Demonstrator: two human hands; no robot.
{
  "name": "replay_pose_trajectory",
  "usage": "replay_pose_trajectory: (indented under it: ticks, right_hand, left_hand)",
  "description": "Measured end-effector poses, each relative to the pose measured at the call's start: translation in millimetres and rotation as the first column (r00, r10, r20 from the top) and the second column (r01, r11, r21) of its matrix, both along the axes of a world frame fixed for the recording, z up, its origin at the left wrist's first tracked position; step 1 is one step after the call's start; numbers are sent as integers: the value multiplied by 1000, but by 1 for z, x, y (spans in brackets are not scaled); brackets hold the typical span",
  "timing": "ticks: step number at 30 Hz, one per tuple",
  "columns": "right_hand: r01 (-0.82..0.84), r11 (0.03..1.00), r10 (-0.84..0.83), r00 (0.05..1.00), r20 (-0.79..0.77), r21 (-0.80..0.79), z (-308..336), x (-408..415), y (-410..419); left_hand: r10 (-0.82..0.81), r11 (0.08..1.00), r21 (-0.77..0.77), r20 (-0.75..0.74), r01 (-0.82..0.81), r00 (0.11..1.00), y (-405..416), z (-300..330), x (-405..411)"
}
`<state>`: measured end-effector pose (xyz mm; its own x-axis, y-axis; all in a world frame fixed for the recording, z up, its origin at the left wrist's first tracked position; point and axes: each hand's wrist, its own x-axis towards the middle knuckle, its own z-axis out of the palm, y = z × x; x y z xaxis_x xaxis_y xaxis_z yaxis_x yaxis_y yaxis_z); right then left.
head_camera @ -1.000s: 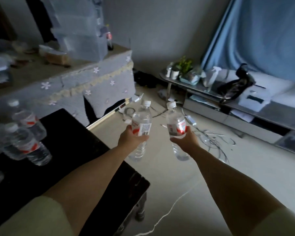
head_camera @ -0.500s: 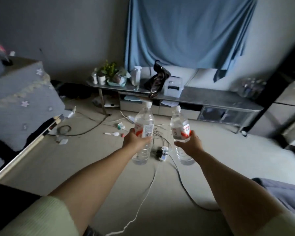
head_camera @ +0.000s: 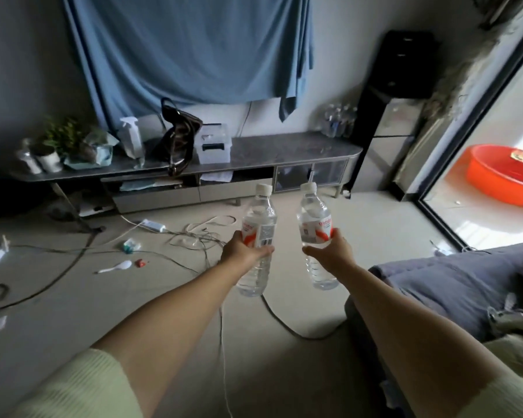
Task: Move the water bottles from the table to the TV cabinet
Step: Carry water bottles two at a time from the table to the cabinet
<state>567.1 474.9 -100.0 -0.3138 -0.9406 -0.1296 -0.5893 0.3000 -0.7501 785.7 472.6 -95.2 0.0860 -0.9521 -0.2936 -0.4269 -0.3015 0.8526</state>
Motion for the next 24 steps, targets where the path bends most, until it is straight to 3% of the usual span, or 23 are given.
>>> replay_pose_trajectory:
  ticks: [16,24]
  right_hand:
    - [255,966,-255,967,1,44,-6,-60,-102]
    - [281,959,-282,959,9,40,-9,-115,-168]
  left_hand:
    - [-259,965,-6,82,261,962,-179,-6,-55]
    - [-306,951,-6,82,308,948,-256,-13,-110]
